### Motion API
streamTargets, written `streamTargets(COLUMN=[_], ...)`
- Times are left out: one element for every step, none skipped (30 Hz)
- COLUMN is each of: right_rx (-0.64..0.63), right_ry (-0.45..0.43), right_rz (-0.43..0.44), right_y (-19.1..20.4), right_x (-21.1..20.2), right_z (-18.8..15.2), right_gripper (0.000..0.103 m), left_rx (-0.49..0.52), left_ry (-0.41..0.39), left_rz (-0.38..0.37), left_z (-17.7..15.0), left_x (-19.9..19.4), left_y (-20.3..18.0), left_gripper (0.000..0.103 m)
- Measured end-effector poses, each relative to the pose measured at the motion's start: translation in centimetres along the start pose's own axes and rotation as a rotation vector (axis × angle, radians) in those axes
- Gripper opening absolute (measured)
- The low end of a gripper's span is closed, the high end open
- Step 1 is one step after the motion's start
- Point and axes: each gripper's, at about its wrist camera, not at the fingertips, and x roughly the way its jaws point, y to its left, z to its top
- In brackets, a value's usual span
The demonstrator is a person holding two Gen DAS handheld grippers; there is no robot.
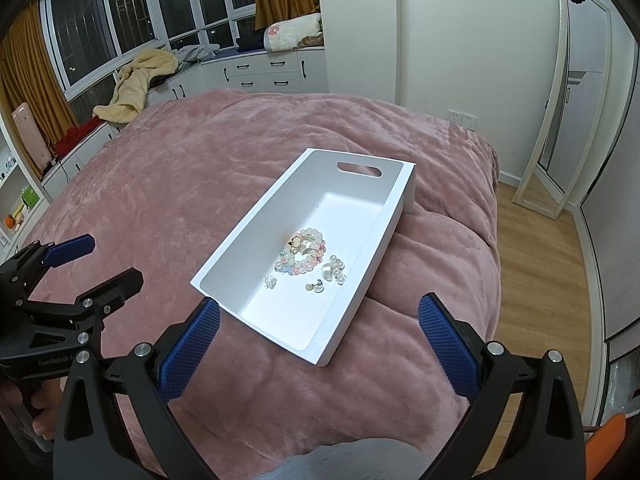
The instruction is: Organize jewelry
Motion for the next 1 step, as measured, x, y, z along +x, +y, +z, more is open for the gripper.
streamTargets(right_rx=[-0.001], right_ry=[0.000], right_rz=[0.001], right_y=[0.03], right_x=[-0.01], right_z=[-0.02], right_gripper=[0.098], left_rx=[-0.003], left_ry=[-0.001], left_rz=[0.005], left_z=[0.03], left_x=[-0.04], left_y=[0.16], left_gripper=[0.095])
